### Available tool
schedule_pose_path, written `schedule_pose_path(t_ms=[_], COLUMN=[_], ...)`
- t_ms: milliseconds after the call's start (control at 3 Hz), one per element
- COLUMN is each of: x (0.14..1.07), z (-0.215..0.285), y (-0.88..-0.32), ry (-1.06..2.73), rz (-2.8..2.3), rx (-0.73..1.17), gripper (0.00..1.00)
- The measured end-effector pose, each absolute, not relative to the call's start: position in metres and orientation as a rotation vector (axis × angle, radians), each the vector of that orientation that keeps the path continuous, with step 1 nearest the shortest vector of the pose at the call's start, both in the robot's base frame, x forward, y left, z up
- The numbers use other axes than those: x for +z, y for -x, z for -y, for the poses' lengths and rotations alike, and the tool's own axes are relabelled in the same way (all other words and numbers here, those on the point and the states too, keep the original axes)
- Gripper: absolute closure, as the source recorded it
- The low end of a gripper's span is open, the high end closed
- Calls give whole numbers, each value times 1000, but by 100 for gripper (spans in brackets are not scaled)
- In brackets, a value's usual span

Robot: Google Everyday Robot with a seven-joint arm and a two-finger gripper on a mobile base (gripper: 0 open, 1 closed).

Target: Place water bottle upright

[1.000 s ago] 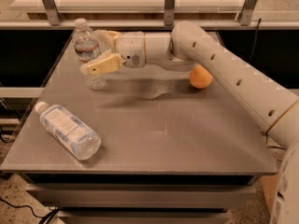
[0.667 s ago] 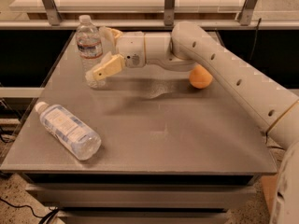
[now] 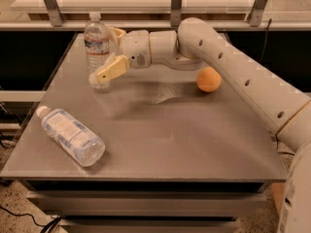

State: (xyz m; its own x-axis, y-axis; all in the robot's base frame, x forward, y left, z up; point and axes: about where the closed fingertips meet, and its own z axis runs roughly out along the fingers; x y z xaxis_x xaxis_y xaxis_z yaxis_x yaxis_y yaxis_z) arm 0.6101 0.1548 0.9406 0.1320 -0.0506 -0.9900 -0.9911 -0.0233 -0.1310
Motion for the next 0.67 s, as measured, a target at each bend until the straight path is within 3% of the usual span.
schedule_pose_path(t_ms=[667], x=[954], z=[-150], y=[-606], ry=[1332], rz=[-1121], rx=[1058], gripper=[0])
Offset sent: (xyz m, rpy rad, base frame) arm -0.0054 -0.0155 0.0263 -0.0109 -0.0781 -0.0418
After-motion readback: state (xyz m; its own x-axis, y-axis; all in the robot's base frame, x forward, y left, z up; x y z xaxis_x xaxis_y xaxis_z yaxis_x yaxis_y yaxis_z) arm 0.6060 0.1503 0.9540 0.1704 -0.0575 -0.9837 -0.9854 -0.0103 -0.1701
